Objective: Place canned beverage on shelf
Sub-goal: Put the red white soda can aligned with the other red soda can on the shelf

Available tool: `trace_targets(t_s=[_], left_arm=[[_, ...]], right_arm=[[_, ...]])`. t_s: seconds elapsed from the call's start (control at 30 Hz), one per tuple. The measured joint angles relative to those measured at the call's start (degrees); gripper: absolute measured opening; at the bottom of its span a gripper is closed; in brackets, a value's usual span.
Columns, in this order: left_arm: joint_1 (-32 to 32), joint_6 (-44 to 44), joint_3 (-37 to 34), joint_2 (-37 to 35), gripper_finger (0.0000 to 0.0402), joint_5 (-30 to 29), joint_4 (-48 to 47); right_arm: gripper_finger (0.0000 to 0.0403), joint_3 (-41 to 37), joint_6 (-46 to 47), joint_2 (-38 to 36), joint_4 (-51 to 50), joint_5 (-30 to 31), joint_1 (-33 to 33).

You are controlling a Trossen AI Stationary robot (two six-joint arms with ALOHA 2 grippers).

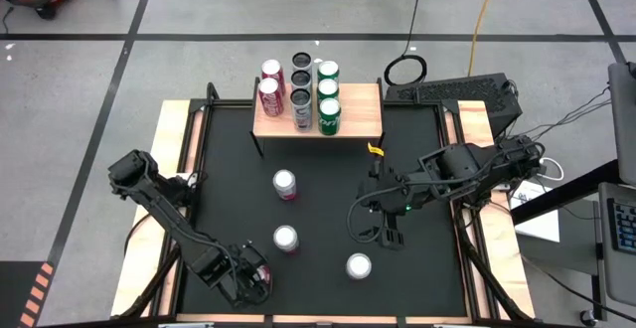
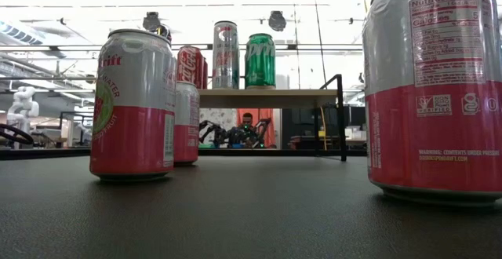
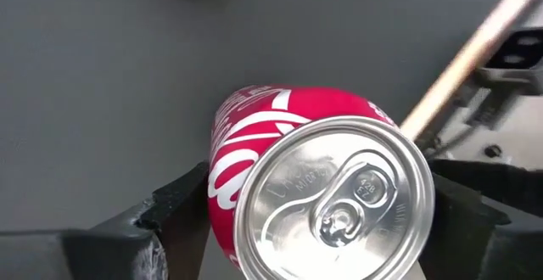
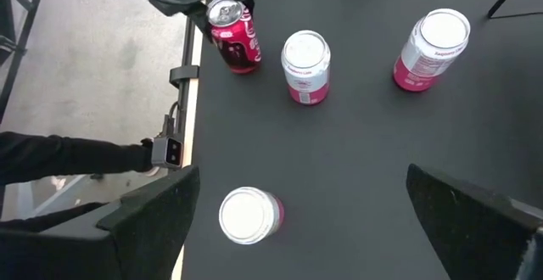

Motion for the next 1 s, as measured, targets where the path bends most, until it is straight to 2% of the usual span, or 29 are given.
trace_targets(t_s=[0.43, 1.0], left_arm=[[1.60, 10.48, 5.50, -0.22, 0.0310, -1.48, -1.87], [12.39, 38.07, 18.76, -0.33, 0.0309, -1.12, -5.25]], right_arm=[[0.0400, -0.02, 2.78, 0.00, 3.25, -0.20, 4.09], [0.0400, -0.02, 12.17, 0.00, 6.93, 0.02, 10.29]])
